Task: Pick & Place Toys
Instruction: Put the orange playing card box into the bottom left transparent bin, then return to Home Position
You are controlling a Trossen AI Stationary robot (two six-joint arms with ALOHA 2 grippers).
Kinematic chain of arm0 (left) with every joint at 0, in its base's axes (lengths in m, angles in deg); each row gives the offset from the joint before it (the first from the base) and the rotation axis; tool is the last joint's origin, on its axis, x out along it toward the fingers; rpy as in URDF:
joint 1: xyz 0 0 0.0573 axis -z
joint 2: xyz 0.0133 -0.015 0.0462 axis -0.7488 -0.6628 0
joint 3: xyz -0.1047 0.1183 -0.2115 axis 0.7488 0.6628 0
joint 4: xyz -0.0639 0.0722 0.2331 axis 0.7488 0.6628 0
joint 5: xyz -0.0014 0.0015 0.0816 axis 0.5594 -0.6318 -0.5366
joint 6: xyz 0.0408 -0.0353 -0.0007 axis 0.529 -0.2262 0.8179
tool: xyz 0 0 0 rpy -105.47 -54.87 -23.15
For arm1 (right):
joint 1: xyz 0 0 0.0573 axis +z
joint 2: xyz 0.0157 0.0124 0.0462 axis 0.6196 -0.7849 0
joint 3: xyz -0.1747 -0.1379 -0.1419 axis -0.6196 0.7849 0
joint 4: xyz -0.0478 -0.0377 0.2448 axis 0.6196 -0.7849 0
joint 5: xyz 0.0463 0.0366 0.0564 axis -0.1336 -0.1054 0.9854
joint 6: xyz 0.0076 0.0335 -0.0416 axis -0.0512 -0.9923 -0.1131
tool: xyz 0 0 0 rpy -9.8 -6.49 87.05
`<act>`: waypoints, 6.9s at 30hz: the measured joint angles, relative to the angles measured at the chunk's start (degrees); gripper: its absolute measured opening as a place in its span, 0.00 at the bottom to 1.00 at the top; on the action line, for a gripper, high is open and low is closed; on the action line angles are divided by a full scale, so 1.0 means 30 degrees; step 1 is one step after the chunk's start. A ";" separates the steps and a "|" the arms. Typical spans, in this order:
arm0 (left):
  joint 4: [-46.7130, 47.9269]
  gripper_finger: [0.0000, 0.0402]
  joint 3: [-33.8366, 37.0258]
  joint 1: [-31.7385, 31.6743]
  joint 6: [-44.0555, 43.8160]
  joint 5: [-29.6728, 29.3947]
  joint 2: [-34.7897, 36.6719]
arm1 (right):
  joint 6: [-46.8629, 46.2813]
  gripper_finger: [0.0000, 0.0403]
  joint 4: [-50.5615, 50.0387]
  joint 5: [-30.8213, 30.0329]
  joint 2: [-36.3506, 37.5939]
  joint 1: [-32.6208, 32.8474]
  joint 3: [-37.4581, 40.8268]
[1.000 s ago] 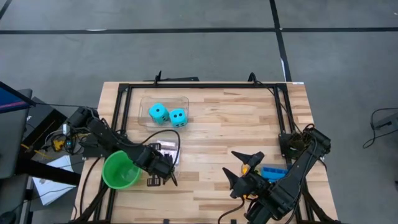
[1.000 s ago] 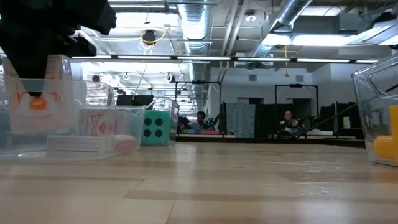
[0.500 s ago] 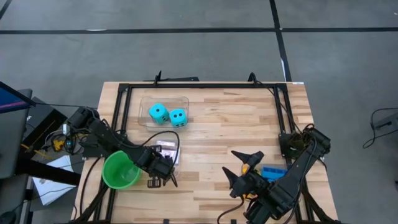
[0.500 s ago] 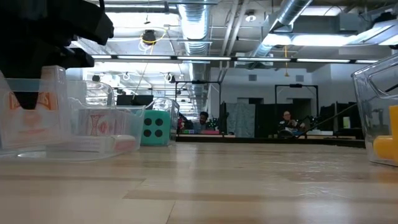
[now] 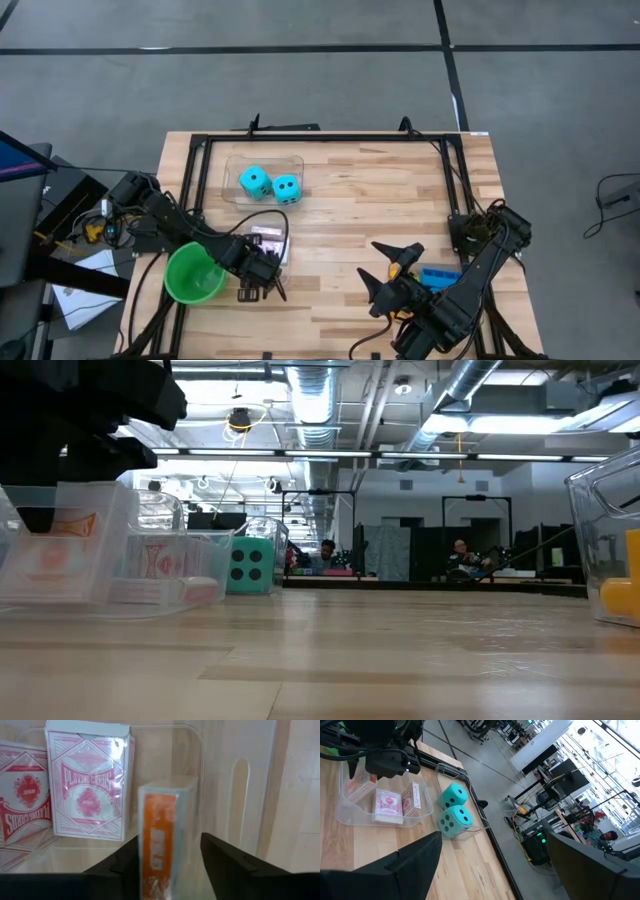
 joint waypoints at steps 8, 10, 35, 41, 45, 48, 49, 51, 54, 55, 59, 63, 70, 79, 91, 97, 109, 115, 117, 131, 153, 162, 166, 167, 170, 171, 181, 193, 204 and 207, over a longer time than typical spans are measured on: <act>0.0020 0.53 -0.0010 -0.0015 0.0466 -0.0003 0.0121 | 0.0000 0.87 0.0000 0.0004 0.0000 -0.0002 0.0000; 0.0009 0.54 -0.0051 -0.0124 0.0505 -0.0146 0.0223 | 0.0000 0.87 0.0000 0.0000 0.0000 -0.0002 0.0006; -0.6987 0.58 0.1235 -0.0373 0.3453 -0.8749 0.9381 | 0.0000 0.87 0.0007 0.0284 -0.0007 -0.0009 0.0007; -1.1865 0.49 0.4309 0.0423 0.4383 -0.9959 1.2028 | 0.0000 0.87 0.0007 0.0291 -0.0007 0.0013 0.0007; -1.5374 0.32 0.7642 0.0692 0.5319 -1.0112 1.3982 | -0.0006 0.87 0.0007 0.0291 -0.0007 0.0013 0.0007; -1.9674 0.14 1.0472 0.0298 0.6615 -1.0115 1.5178 | -0.0006 0.87 0.0007 0.0291 -0.0007 -0.0034 0.0007; -2.1326 0.08 1.1352 -0.0007 0.7132 -1.0110 1.5470 | -0.0004 0.87 0.0011 0.0291 -0.0007 -0.0094 0.0007; -2.4335 0.03 1.2833 -0.0946 0.8267 -0.9269 1.5804 | -0.0003 0.87 0.0015 0.0291 -0.0007 -0.0180 0.0007; -2.7093 0.01 1.4187 -0.3132 0.9229 -0.6540 1.5933 | -0.0007 0.87 0.0022 0.0291 -0.0007 -0.0404 0.0007; -2.7220 0.01 1.4401 -0.3974 0.9176 -0.5727 1.5933 | -0.0007 0.87 0.0022 0.0291 -0.0007 -0.0489 0.0007; -2.7178 0.01 1.5193 -0.6501 0.8711 -0.2690 1.5976 | -0.0007 0.87 0.0051 0.0588 -0.0007 -0.0663 0.0007; -2.7281 0.00 1.6156 -0.6878 0.8713 -0.1243 1.7123 | -0.0100 0.87 0.0030 0.1310 -0.0007 -0.0707 0.0007; -2.7174 0.00 1.8689 -0.6722 0.8636 -0.1349 2.0333 | -0.0464 0.87 0.0040 0.1290 -0.0007 -0.0439 0.0007; -2.4955 0.00 1.9955 -0.6666 0.9382 -0.3468 2.4090 | -0.0505 0.87 0.0015 0.1284 -0.0007 -0.0519 0.0007; -2.0327 0.00 1.9955 -0.6674 1.1824 -0.1930 2.9378 | -0.2149 0.87 0.0007 0.0750 -0.0007 -0.0075 0.0692; -1.9325 0.00 1.9955 -0.7116 1.2396 -0.1204 3.0488 | -0.2142 0.87 0.0000 0.0297 -0.0007 -0.0251 0.0692; -1.8833 0.01 1.9955 -1.0401 1.2196 0.0262 3.0599 | -0.3766 0.87 0.0007 -0.0432 -0.0007 -0.0499 0.0685; -1.8768 0.02 1.9955 -1.0856 1.0433 0.0189 2.9922 | -0.5332 0.87 0.0338 -0.0299 -0.0007 -0.1893 0.0685; -1.8851 0.02 1.9955 -1.0856 1.0415 0.0182 2.9612 | -0.5339 0.87 0.0877 -0.0288 -0.0007 -0.2414 0.0685; -1.8853 0.01 1.9956 -1.0848 1.0406 0.0102 2.7455 | 1.0393 0.56 1.5790 0.3811 -0.0007 -0.5309 0.0678; -1.8848 0.01 1.9963 -1.0841 1.0406 0.0149 2.5700 | 1.8578 0.02 3.0089 2.6200 0.1209 -1.1987 0.6102; -1.8960 0.01 1.9963 -1.0841 1.0406 0.0189 2.5207 | 1.8879 0.00 3.9009 2.5574 0.6000 -1.2647 1.7586; -1.8979 0.01 1.9963 -1.0841 1.0406 0.0182 2.5087 | 1.8868 0.00 4.3721 2.5565 0.7244 -1.3086 2.2502; -1.8979 0.01 1.9963 -1.0841 1.0406 0.0182 2.5078 | 1.8728 0.00 4.4641 2.5561 0.7599 -1.3202 2.3516; -1.8979 0.01 1.9963 -1.0841 1.0406 0.0175 2.5083 | 1.8159 0.00 4.6715 2.5674 0.8660 -1.3461 2.6118; -1.8979 0.01 1.9963 -1.0841 1.0406 0.0175 2.5083 | 1.8040 0.00 4.7160 2.5712 0.8973 -1.3512 2.6892; -1.8979 0.01 1.9963 -1.0841 1.0406 0.0109 2.5083 | 1.7956 0.00 5.3050 2.5690 1.0440 -1.3531 3.2939; -1.8969 0.01 1.9963 -1.0841 1.0406 0.0131 2.5083 | 1.7563 0.00 5.7040 2.5565 1.0264 -1.3604 3.6348; -1.8972 0.01 1.9963 -1.0844 1.0406 0.0197 2.5083 | 1.7912 0.00 4.8958 2.5565 1.5663 -1.4125 3.6355; -1.8972 0.01 1.9963 -1.0841 1.0406 0.0197 2.5083 | 1.7867 0.00 4.5529 2.5565 1.8381 -1.4158 3.6348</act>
